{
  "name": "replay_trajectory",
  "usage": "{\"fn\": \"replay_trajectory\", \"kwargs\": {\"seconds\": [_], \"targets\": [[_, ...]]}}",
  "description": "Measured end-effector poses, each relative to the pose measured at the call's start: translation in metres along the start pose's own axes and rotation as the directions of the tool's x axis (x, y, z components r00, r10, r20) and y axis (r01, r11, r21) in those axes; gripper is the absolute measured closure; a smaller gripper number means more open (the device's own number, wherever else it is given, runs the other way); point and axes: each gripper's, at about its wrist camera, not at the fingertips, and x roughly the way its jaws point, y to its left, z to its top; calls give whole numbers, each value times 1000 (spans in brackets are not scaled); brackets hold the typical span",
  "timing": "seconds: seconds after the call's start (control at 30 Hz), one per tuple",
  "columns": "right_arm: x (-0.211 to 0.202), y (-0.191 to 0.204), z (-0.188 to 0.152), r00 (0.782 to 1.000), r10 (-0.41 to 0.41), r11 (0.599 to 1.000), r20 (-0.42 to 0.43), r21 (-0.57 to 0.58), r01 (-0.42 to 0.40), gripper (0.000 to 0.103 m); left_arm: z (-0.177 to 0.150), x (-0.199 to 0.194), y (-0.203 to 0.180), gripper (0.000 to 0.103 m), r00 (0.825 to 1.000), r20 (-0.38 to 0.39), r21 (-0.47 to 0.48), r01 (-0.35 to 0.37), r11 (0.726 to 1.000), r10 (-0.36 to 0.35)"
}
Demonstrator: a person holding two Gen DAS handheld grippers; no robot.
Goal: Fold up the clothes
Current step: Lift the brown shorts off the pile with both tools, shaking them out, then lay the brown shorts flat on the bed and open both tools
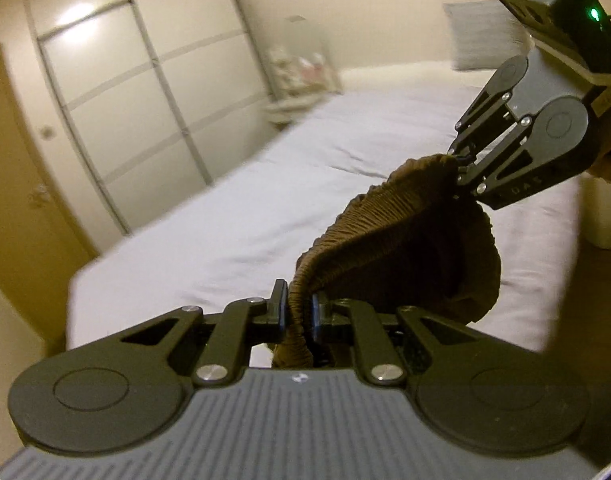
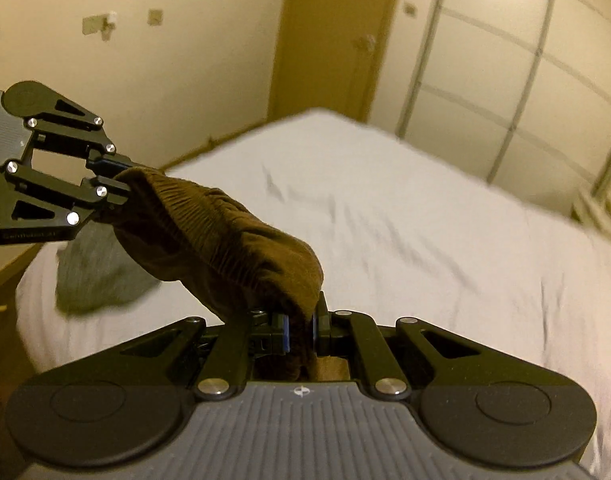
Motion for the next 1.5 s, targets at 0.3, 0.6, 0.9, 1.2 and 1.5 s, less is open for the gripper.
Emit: {"fn": "replay_trajectory", "kwargs": {"seconds": [0.3, 0.6, 0.9, 1.2, 1.5], "targets": [[-79, -58, -59, 995, -64, 998, -73, -31, 62, 95, 53, 22, -74, 94, 982, -9, -40, 190, 981, -191], [25, -190, -19, 989, -79, 997, -123, 13, 82, 78, 91, 207, -21, 90, 966, -111, -224, 204, 953, -233], [162, -276, -47, 950, -137, 965, -280, 179, 191, 49, 51, 405, 38, 61, 932, -316, -424, 27, 905, -175], [173, -318, -110, 932, -24, 865, -361, 459, 200, 39, -16, 449, 49, 57, 856, -421, -573, 5, 820, -299], [273, -277, -137, 911, 9, 960, -411, 257, 107, 40, -17, 513, 28, 56, 843, -436, -556, 23, 831, -315]]}}
